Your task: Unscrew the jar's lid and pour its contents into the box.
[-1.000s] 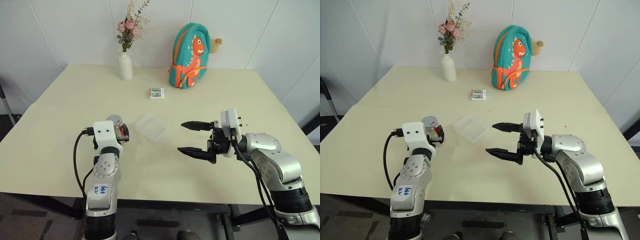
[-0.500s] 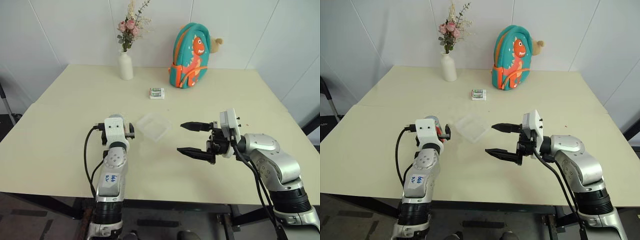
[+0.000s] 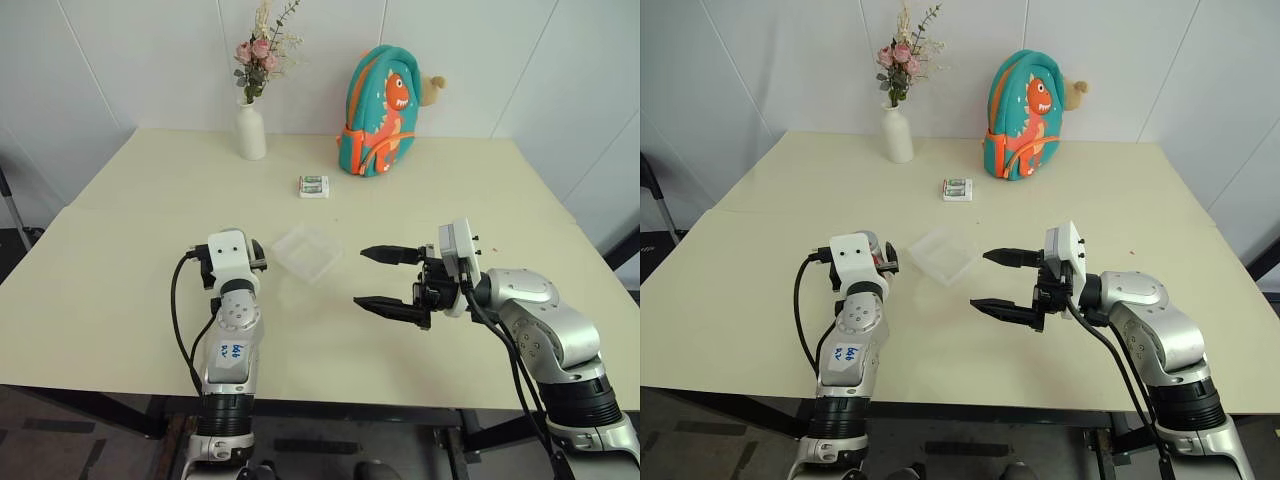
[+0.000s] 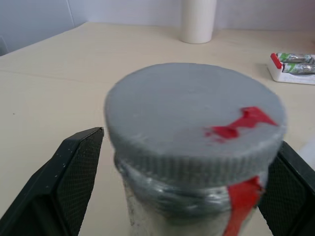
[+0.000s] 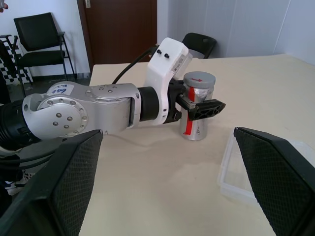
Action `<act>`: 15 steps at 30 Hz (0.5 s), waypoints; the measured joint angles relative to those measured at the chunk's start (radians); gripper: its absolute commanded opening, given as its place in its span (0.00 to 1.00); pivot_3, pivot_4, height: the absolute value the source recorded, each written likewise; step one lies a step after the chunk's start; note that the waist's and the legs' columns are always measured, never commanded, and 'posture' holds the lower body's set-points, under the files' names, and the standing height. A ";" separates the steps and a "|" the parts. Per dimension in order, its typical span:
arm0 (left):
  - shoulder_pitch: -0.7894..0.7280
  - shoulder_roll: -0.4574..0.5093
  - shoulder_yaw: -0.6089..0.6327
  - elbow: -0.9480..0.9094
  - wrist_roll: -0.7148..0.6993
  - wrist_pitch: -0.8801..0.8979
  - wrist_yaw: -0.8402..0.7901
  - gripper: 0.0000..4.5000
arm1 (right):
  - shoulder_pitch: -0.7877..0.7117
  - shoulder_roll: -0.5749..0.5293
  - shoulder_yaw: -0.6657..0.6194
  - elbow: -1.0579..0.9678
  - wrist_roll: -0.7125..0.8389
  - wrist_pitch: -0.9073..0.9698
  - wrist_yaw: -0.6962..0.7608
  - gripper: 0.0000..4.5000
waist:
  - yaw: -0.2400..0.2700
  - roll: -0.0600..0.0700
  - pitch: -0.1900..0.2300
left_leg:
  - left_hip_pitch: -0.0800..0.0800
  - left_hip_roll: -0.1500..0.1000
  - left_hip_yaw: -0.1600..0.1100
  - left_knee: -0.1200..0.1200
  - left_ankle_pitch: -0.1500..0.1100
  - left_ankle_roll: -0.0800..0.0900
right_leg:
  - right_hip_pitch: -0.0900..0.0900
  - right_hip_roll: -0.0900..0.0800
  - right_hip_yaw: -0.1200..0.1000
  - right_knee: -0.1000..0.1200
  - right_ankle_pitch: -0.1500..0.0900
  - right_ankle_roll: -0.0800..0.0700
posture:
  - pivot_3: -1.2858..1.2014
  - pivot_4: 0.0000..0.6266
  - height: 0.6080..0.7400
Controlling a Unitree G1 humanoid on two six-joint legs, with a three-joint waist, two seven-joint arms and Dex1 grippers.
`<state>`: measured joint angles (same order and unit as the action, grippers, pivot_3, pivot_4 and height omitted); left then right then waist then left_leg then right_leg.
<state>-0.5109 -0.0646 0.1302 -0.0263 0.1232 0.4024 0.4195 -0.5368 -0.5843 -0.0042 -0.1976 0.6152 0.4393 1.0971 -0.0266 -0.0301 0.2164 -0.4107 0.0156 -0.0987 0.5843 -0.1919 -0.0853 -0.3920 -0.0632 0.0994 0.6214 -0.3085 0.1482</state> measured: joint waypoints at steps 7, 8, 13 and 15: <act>0.003 0.007 0.001 -0.001 0.002 0.003 -0.007 0.58 | 0.008 0.000 0.000 0.000 0.000 0.001 -0.003 1.00 | 0.000 0.000 0.000 | 0.000 0.000 0.000 0.000 0.000 0.000 | 0.000 0.000 0.000 0.000 0.000 0.000 | 0.52 0.24 1.00; 0.004 0.008 0.001 -0.002 0.002 0.004 -0.009 0.58 | 0.009 0.000 0.000 0.000 0.000 0.001 -0.004 1.00 | 0.000 0.000 0.000 | 0.000 0.000 0.000 0.000 0.000 0.000 | 0.000 0.000 0.000 0.000 0.000 0.000 | 0.52 0.24 1.00; 0.010 0.014 0.004 -0.015 -0.003 0.029 -0.034 0.55 | 0.013 0.004 0.000 0.000 0.000 0.001 -0.012 1.00 | -0.001 0.000 0.000 | 0.000 0.000 0.000 0.000 0.000 0.000 | 0.000 0.000 0.000 0.000 0.000 0.000 | 0.52 0.24 1.00; 0.018 0.049 0.010 -0.040 -0.011 0.064 -0.070 0.55 | 0.013 0.005 0.000 -0.001 0.000 0.001 -0.015 1.00 | -0.003 0.000 0.000 | 0.000 0.000 0.000 0.000 0.000 0.000 | 0.000 0.000 0.000 0.001 0.000 0.000 | 0.52 0.24 1.00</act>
<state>-0.4930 -0.0152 0.1405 -0.0665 0.1124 0.4666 0.3491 -0.5240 -0.5789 -0.0042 -0.1990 0.6153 0.4402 1.0824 -0.0292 -0.0301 0.2164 -0.4105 0.0158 -0.0987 0.5842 -0.1919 -0.0854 -0.3922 -0.0628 0.0994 0.6220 -0.3085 0.1482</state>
